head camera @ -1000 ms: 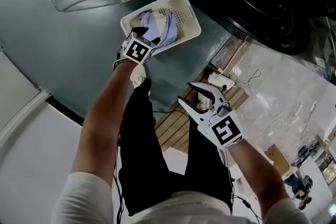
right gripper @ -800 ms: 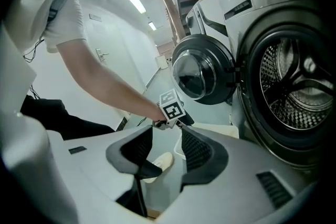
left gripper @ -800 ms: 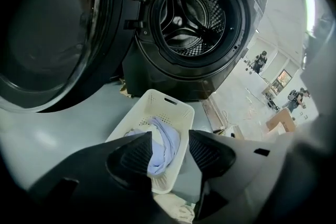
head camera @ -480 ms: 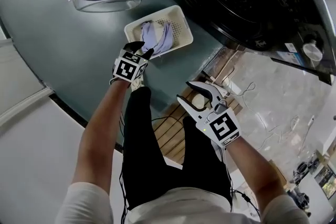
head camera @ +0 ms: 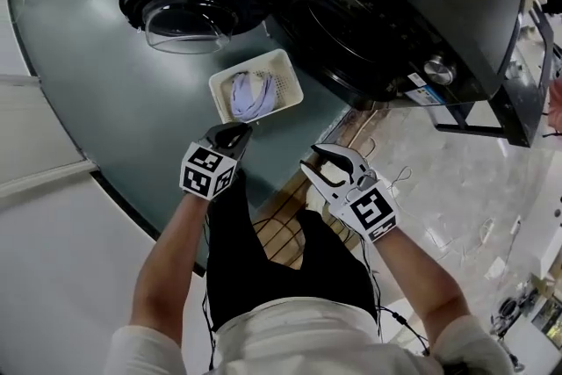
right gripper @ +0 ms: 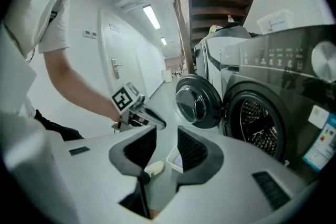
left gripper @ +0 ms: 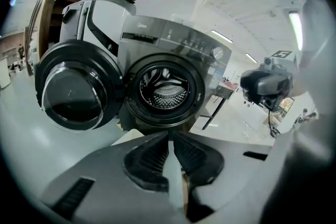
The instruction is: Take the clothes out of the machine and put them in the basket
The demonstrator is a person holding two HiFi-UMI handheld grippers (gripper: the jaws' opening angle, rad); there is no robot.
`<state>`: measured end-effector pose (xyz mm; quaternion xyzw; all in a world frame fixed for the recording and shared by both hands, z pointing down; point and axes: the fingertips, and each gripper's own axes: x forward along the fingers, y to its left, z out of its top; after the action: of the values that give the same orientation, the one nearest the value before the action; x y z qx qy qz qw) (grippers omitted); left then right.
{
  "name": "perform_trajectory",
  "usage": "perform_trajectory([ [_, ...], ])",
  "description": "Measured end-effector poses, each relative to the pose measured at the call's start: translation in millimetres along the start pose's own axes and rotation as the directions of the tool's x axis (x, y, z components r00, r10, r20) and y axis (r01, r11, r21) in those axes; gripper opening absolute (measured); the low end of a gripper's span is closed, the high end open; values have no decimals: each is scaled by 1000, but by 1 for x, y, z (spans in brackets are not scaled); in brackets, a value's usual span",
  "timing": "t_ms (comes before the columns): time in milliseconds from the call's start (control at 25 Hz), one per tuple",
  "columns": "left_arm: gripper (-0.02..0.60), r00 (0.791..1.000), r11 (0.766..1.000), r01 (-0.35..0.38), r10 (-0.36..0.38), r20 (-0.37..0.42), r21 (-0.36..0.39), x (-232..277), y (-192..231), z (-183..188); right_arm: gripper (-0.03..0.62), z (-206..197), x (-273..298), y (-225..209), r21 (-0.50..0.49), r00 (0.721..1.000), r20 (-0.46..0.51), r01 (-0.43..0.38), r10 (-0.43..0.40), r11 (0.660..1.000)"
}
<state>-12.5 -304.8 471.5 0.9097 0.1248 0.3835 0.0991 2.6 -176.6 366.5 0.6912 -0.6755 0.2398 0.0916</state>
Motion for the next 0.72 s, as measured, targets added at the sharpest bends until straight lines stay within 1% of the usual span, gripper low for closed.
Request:
perform_trajectory([
  [120,11,999,1000,14,-14,41,-2,-31,-45,22,89,19,-30,1,5,998,56,18,-18,1000],
  [200,2,997,1000,30,-29,69,-3,-50,-78,38,55,34,-52,6,11,996,90,15,-16,1000],
  [320,-2,991,998,61,-62,117,9,-72,-127,69,37,51,-85,11,-8,995,102,8,-7,1000],
  [440,-2,986,992,125,-127,111,30,-98,-182,82,29,57,-116,29,-2,996,89,-7,7,1000],
  [520,-2,980,986,157,-162,112,50,-110,-210,90,29,61,-131,35,-11,996,84,-12,13,1000],
  [720,-2,979,978,153,-169,113,141,-135,-264,108,28,68,-171,42,-24,996,84,-10,12,1000],
])
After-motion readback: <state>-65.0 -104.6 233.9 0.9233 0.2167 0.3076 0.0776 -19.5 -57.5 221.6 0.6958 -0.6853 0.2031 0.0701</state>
